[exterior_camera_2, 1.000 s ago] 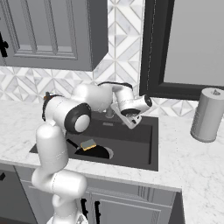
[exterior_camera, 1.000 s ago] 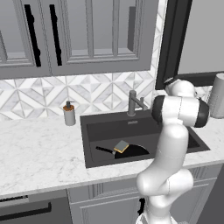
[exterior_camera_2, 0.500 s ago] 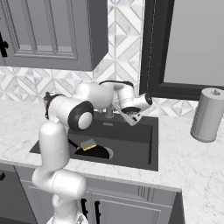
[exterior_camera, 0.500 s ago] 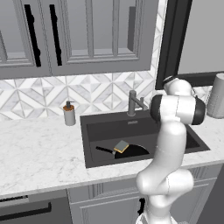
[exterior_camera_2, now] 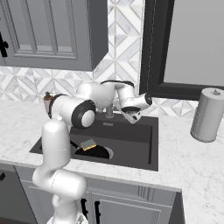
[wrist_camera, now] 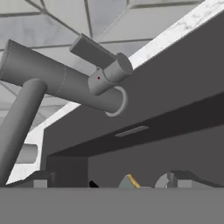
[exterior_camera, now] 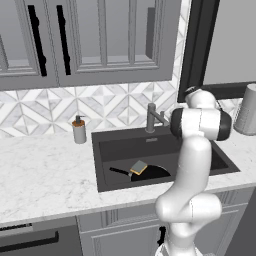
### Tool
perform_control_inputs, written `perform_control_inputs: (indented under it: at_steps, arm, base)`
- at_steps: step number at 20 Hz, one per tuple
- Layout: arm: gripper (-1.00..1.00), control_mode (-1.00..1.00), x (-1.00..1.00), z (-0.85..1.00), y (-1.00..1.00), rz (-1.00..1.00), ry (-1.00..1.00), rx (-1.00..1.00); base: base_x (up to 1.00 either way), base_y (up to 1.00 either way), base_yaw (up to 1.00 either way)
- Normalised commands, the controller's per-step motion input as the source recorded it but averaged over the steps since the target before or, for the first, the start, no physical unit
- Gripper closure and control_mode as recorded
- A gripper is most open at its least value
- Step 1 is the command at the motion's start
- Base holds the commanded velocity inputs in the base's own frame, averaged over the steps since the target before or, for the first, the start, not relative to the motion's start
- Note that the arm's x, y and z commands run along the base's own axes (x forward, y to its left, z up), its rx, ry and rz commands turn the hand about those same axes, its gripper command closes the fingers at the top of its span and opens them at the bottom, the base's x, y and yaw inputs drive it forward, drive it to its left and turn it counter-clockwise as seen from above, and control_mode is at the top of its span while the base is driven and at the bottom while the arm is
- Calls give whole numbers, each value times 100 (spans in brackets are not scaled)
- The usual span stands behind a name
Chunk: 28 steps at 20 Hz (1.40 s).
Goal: Pick the pan and sponge and place them into the sink. Then turn on the water.
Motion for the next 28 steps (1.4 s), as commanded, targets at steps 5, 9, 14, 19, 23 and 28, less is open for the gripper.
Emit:
perform_control_inputs:
  at_steps: [5, 9, 14, 19, 23, 28]
  arm:
    - [-100, -100, 28, 0, 0, 0, 0, 0]
    - [-100, -100, 21, -2, 0, 0, 0, 0]
    - [-100, -100, 22, -6, 0, 0, -1, 0]
    - [-100, -100, 21, -15, 1, -1, -2, 0]
    - [-100, -100, 19, -7, 1, -1, 0, 0]
    - [-100, -100, 19, -3, 2, -1, 0, 0]
  base:
    - [0, 0, 0]
    - [0, 0, 0]
    - [0, 0, 0]
    - [0, 0, 0]
    - [0, 0, 0]
    - [0, 0, 0]
